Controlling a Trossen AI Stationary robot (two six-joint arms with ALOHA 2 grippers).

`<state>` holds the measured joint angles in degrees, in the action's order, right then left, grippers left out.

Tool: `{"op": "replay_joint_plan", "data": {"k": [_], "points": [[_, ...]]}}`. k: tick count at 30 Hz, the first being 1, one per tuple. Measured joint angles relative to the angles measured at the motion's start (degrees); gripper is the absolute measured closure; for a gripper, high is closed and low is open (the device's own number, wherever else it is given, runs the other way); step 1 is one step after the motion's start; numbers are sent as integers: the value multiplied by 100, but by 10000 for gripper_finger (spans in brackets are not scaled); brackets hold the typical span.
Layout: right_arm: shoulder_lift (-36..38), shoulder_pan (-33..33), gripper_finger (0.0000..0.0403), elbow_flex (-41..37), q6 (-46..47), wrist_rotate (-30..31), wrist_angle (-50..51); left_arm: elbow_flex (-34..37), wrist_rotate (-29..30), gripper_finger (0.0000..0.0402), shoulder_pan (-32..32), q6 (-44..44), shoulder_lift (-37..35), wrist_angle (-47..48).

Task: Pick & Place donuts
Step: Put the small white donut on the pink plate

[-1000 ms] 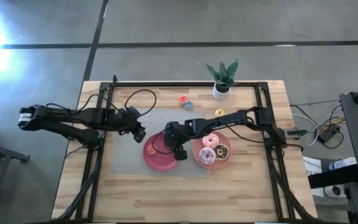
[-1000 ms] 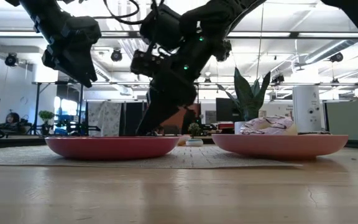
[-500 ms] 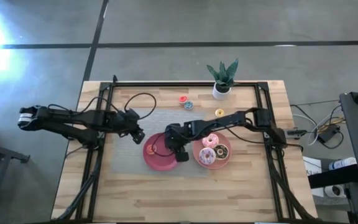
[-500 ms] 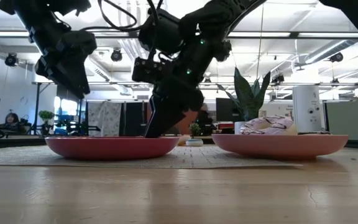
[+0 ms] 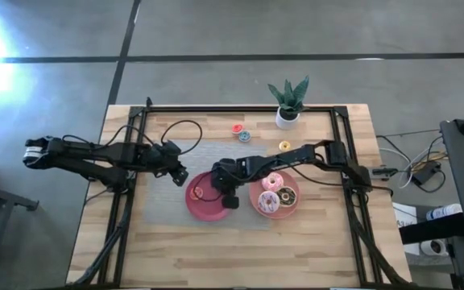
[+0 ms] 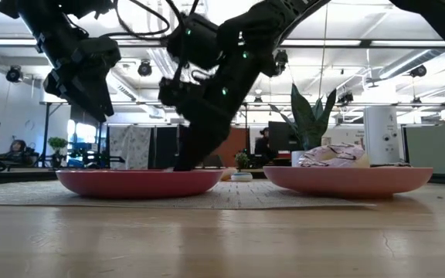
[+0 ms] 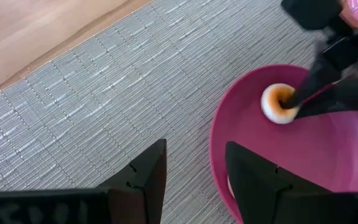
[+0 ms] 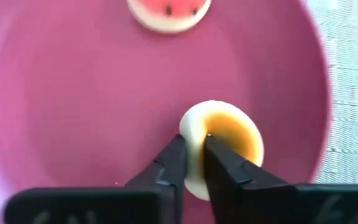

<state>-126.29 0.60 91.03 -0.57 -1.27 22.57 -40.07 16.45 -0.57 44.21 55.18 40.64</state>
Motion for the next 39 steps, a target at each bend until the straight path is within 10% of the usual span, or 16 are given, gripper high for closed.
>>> {"op": "replay_joint_plan", "data": {"k": [12,20,27,39], "points": [[710,-889,390,-361,3527,-1699,-1657,-2,313,265,666,-1238,-336,-726],[753,-1384,390,-874,6879,-1980,-3370,-2,2408,265,1967,-1362,-229,-801],[718,-1344,390,-1197,9010,-1794,-4850,2,4205,265,2378,-1403,364,-1116],[718,-1299,390,-1218,10195,-1054,-5196,2,4358,265,2359,-1055,1061,-2009]]}}
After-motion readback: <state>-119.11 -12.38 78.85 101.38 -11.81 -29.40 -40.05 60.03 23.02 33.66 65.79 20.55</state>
